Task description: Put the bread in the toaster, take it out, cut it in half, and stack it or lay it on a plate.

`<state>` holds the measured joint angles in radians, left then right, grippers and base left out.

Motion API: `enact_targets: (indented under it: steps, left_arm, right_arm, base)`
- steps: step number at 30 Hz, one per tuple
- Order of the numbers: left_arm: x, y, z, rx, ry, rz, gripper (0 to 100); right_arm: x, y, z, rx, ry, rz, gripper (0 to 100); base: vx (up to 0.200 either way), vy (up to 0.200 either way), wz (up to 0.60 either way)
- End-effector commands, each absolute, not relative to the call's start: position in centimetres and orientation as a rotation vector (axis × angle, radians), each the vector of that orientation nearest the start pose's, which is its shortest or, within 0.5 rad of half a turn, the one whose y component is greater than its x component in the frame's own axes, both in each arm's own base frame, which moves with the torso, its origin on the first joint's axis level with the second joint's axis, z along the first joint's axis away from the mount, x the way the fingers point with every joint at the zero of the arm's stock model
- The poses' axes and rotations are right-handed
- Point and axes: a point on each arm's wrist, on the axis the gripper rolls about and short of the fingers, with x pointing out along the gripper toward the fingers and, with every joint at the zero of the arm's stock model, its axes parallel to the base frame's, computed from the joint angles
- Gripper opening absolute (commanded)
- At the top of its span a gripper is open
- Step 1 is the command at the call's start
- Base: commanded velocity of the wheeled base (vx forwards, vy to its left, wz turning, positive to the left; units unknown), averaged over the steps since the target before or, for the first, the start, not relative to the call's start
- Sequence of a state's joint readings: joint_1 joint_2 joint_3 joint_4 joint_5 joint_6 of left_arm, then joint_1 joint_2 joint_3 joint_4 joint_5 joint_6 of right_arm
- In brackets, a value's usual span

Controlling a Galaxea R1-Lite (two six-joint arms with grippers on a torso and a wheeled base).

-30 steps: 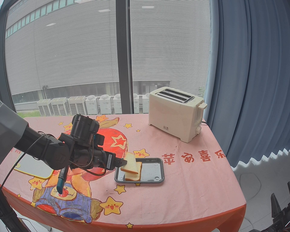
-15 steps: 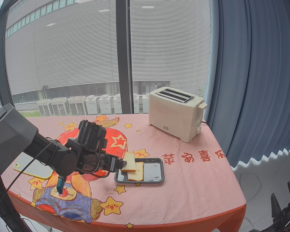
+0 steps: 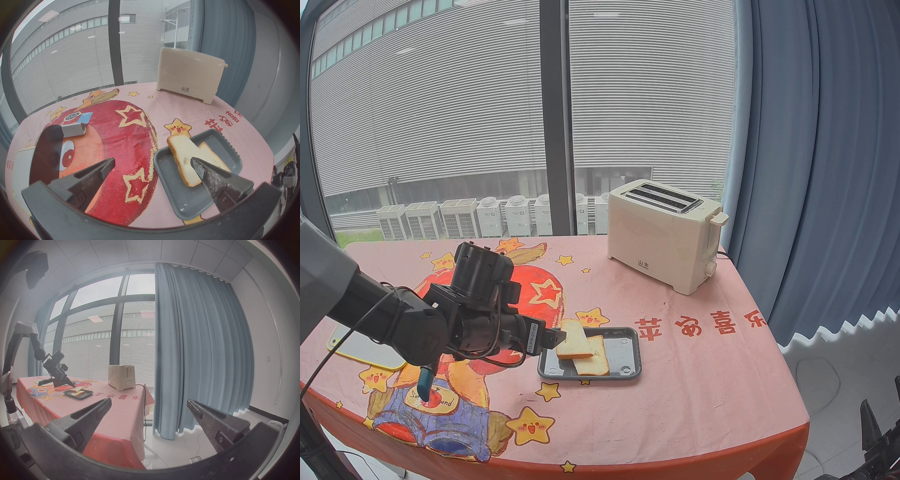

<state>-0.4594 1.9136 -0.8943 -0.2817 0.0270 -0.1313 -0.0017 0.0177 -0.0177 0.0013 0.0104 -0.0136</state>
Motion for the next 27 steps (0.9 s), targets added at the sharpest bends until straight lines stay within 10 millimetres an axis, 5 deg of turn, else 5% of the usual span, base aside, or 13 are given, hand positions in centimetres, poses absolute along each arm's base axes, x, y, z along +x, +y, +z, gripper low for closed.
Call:
enact_targets:
  steps: [1,27]
  left_arm:
    - [28.89,-14.34,12.23,0.039,0.704,-0.385,100]
    - [29.24,-13.73,12.36,0.025,0.694,-0.378,100]
  right_arm:
    - [-2.25,0.03,7.54,-0.014,0.006,0.009,100]
    - [-2.25,0.03,7.54,-0.014,0.006,0.009,100]
  base:
    - [0.000,0.000,0.00]
    - [0.000,0.000,0.00]
